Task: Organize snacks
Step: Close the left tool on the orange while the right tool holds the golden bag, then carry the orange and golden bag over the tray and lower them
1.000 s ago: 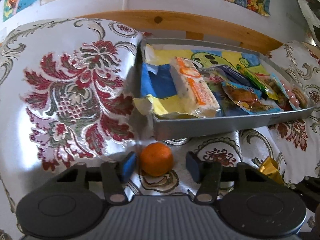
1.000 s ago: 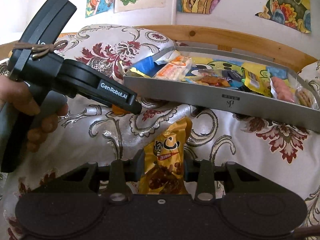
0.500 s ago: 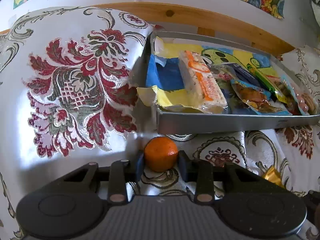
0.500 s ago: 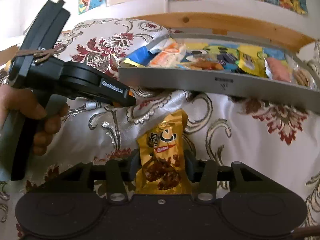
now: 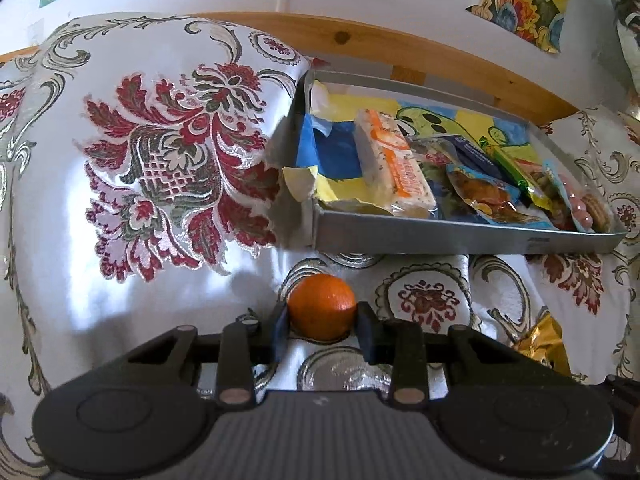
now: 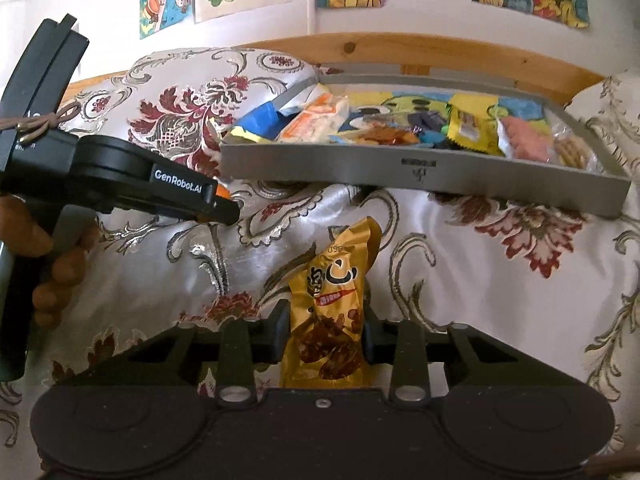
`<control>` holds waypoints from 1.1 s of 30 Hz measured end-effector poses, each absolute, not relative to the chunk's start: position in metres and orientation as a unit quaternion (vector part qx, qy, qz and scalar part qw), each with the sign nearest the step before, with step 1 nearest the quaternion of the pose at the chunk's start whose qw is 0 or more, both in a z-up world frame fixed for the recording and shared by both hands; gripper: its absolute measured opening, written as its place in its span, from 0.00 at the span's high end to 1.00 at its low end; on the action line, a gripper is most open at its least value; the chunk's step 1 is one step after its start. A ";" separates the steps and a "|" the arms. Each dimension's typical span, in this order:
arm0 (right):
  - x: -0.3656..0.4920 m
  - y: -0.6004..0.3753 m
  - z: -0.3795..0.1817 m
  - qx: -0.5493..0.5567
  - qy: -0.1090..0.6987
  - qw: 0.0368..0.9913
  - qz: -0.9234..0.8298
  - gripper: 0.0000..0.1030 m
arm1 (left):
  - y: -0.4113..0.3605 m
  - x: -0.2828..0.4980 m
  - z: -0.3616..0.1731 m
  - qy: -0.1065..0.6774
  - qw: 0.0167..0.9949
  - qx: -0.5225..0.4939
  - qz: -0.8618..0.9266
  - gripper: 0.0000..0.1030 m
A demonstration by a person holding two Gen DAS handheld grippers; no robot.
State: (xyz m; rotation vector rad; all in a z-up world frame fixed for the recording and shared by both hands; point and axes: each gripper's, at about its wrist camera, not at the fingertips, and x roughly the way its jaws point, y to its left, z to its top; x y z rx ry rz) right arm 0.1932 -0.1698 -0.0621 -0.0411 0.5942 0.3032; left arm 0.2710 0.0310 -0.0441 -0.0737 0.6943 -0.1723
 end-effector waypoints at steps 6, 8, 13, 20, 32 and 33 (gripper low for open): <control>0.189 -0.170 -0.055 -0.033 0.276 0.950 0.142 0.66 | 0.030 0.261 -0.038 0.328 0.940 -0.037 -0.089 0.63; 0.189 -0.170 -0.051 -0.034 0.271 0.951 0.142 0.66 | 0.029 0.258 -0.036 0.323 0.941 -0.039 -0.092 0.63; 0.190 -0.171 -0.039 -0.031 0.253 0.956 0.144 0.66 | 0.030 0.249 -0.027 0.312 0.945 -0.055 -0.084 0.63; 0.212 -0.182 -0.010 -0.032 0.211 0.968 0.134 0.66 | 0.028 0.256 0.000 0.284 0.951 -0.082 -0.093 0.63; 0.299 -0.222 0.032 -0.043 0.177 0.979 0.093 0.65 | -0.023 0.336 0.025 0.240 0.955 -0.125 -0.123 0.63; 0.307 -0.225 0.035 -0.043 0.181 0.978 0.090 0.65 | -0.028 0.343 0.024 0.239 0.954 -0.132 -0.121 0.63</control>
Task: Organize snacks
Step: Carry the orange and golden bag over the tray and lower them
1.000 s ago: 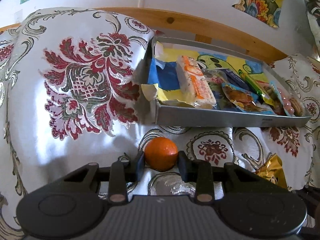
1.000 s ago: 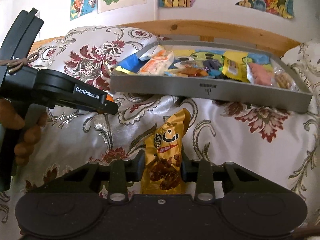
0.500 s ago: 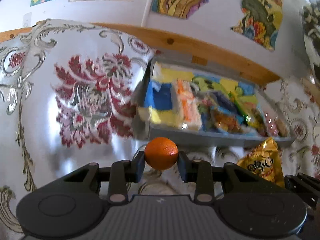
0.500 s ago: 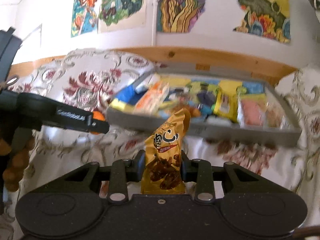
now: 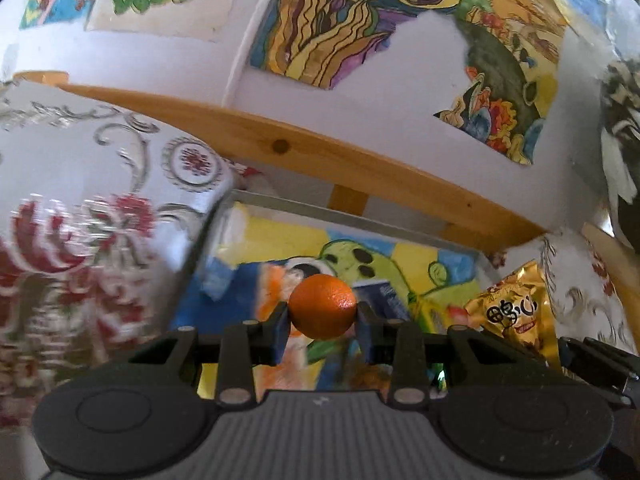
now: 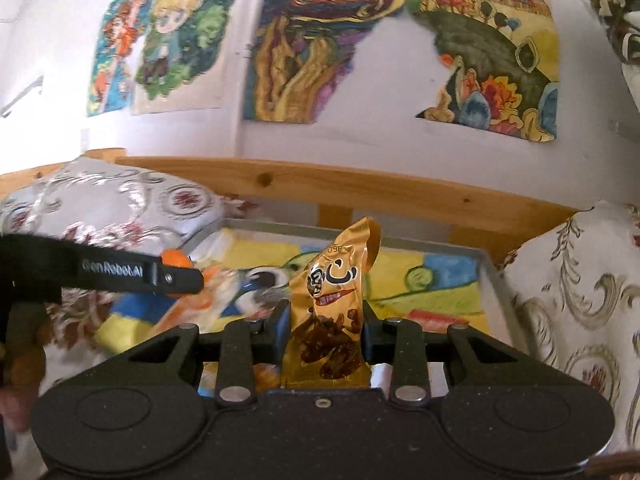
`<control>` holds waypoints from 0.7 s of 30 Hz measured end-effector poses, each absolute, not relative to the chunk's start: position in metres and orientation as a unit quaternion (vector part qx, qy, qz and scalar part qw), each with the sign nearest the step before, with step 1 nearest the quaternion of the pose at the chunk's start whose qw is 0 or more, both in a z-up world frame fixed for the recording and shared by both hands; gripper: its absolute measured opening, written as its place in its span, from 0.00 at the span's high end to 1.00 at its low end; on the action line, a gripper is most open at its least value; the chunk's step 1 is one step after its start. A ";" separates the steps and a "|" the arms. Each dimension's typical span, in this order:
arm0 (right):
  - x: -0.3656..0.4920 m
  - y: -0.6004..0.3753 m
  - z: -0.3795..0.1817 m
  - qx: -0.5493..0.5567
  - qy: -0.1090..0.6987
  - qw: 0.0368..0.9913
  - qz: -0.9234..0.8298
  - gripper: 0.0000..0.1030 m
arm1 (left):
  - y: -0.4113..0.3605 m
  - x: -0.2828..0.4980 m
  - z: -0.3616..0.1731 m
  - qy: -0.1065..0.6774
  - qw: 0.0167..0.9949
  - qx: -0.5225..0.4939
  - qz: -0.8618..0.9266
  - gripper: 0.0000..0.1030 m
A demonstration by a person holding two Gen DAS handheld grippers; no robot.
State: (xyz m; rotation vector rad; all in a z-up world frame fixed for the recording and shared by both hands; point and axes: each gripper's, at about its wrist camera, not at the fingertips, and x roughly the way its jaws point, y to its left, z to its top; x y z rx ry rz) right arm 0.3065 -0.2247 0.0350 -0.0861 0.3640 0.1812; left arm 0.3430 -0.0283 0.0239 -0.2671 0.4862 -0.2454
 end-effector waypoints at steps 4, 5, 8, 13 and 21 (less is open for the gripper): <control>0.335 -0.237 0.045 -0.050 0.195 0.976 0.083 0.65 | -0.044 0.367 0.016 0.249 0.949 -0.148 -0.121 0.63; 0.342 -0.240 0.046 -0.051 0.201 0.975 0.081 0.65 | -0.049 0.372 0.014 0.255 0.947 -0.149 -0.125 0.63; 0.361 -0.247 0.046 -0.044 0.224 0.971 0.073 0.65 | -0.060 0.382 0.004 0.280 0.941 -0.143 -0.125 0.63; 0.382 -0.252 0.037 -0.031 0.254 0.964 0.071 0.65 | -0.065 0.385 -0.005 0.292 0.939 -0.130 -0.127 0.63; 0.396 -0.252 0.028 -0.019 0.280 0.957 0.067 0.65 | -0.063 0.387 -0.005 0.291 0.940 -0.127 -0.124 0.62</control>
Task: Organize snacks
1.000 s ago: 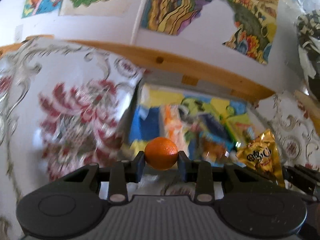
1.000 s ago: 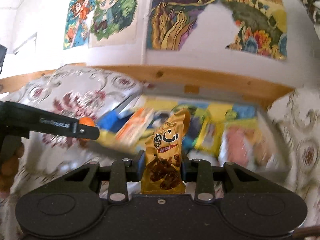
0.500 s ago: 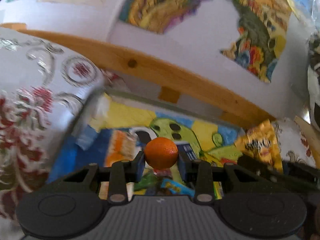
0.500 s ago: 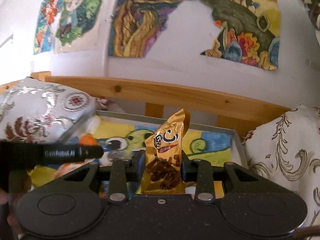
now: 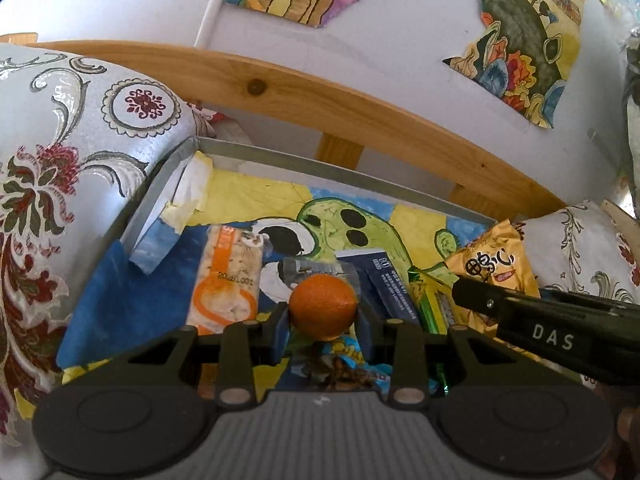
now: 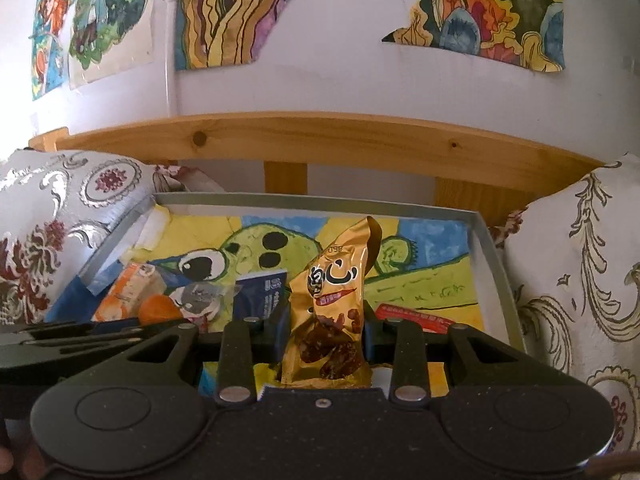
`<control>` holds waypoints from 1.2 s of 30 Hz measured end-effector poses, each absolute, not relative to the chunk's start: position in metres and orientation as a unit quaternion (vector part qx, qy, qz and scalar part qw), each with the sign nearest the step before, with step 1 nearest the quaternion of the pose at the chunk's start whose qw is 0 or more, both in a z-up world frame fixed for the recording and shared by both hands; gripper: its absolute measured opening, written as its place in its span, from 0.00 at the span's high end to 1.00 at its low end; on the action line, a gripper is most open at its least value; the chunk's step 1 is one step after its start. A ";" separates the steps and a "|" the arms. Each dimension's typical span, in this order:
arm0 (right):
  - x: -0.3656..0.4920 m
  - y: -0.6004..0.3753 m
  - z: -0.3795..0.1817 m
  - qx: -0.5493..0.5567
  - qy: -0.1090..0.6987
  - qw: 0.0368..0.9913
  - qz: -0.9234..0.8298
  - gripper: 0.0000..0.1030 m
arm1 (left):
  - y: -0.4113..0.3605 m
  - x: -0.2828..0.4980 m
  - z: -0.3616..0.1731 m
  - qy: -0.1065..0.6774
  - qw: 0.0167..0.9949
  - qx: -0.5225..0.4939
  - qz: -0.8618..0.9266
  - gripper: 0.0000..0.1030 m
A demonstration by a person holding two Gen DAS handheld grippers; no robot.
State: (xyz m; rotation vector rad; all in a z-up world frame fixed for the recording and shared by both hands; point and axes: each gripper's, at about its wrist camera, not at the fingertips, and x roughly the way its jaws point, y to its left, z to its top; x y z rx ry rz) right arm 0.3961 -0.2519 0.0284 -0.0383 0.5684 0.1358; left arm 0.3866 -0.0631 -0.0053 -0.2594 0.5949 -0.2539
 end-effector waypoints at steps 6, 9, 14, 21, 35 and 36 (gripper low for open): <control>0.393 -0.260 0.030 -0.010 0.280 0.958 0.057 0.58 | -0.063 0.385 -0.004 0.291 0.939 -0.135 -0.126 0.53; 0.387 -0.267 0.035 0.002 0.270 0.961 0.052 0.50 | -0.062 0.379 0.001 0.280 0.942 -0.139 -0.122 0.43; 0.371 -0.276 0.049 0.009 0.250 0.967 0.045 0.37 | -0.060 0.363 0.019 0.251 0.952 -0.131 -0.112 0.25; 0.320 -0.282 0.070 0.009 0.208 0.977 0.040 0.20 | -0.046 0.320 0.043 0.213 0.965 -0.121 -0.091 0.04; 0.191 -0.273 0.078 -0.004 0.176 0.984 0.038 0.01 | -0.020 0.209 0.046 0.223 0.968 -0.087 -0.078 0.00; 0.183 -0.272 0.077 -0.003 0.178 0.983 0.036 0.01 | -0.019 0.202 0.046 0.223 0.968 -0.084 -0.078 0.00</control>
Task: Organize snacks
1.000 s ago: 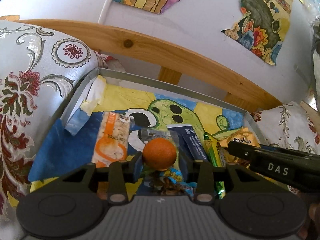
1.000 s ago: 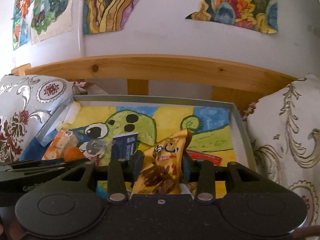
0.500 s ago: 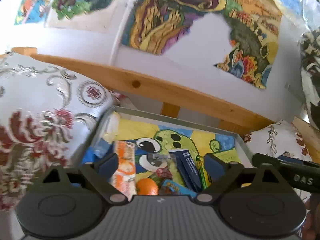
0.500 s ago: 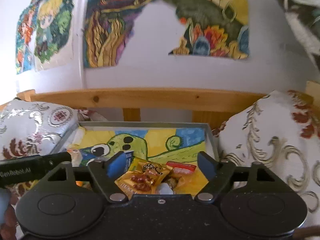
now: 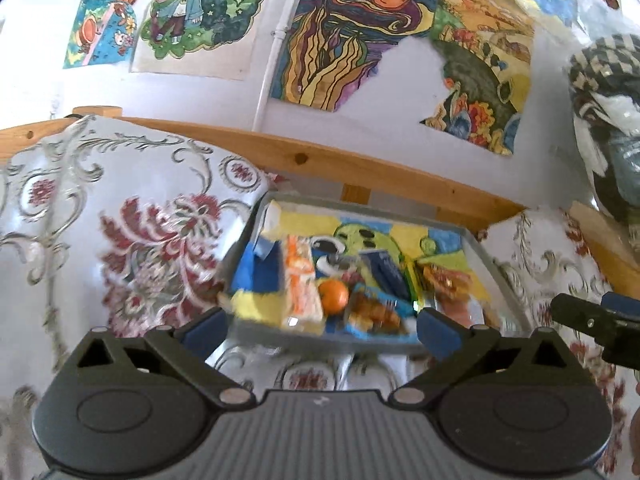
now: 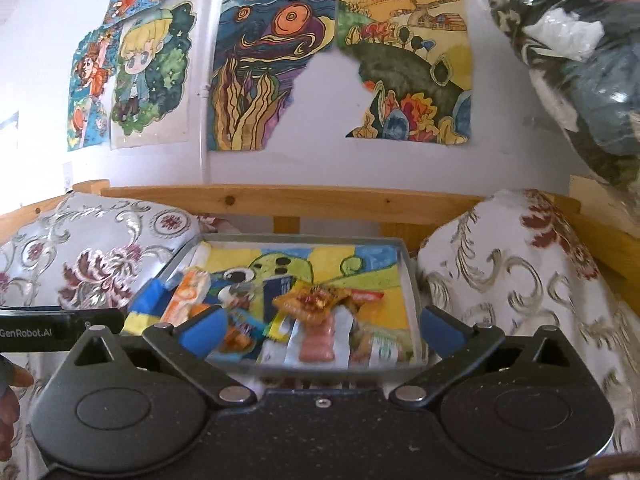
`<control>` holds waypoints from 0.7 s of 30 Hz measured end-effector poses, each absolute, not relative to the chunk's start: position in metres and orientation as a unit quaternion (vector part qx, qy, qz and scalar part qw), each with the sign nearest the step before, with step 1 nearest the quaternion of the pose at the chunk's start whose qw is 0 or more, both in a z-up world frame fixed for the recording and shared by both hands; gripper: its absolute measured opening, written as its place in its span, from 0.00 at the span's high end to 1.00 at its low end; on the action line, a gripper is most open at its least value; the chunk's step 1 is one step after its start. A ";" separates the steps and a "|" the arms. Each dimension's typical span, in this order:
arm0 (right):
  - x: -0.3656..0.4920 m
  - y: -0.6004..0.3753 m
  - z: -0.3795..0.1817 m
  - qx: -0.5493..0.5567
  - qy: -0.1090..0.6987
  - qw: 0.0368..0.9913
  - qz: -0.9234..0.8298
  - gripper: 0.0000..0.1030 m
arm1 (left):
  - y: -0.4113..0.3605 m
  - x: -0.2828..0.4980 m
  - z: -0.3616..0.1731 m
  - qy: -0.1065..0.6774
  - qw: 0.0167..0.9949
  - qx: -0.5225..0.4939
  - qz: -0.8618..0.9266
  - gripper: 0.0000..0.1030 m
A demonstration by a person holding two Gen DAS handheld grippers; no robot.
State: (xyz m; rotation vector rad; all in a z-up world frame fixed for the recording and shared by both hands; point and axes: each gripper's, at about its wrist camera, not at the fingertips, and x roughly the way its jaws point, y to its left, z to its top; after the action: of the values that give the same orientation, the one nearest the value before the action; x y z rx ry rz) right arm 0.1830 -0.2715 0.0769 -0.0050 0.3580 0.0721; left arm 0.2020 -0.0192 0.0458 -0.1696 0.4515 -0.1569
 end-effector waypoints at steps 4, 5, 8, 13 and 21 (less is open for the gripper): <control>0.155 -0.267 0.070 -0.003 0.185 0.982 0.028 0.01 | -0.018 0.174 0.041 0.234 0.967 -0.066 -0.070 0.00; 0.147 -0.266 0.068 -0.003 0.187 0.982 0.027 0.01 | -0.017 0.167 0.039 0.241 0.966 -0.063 -0.069 0.00; 0.127 -0.264 0.060 0.003 0.195 0.981 0.026 0.01 | -0.013 0.151 0.035 0.254 0.963 -0.063 -0.063 0.00; 0.104 -0.261 0.051 0.005 0.207 0.978 0.025 0.01 | -0.011 0.133 0.030 0.269 0.960 -0.050 -0.056 0.00; 0.090 -0.256 0.046 0.004 0.214 0.976 0.034 0.01 | -0.008 0.114 0.026 0.276 0.959 -0.039 -0.050 0.00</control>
State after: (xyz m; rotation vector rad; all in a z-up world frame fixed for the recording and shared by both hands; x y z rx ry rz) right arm 0.0899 -0.2556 0.0459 0.0084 0.4321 0.0686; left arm 0.1145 -0.0083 0.0260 -0.0791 0.5591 -0.1006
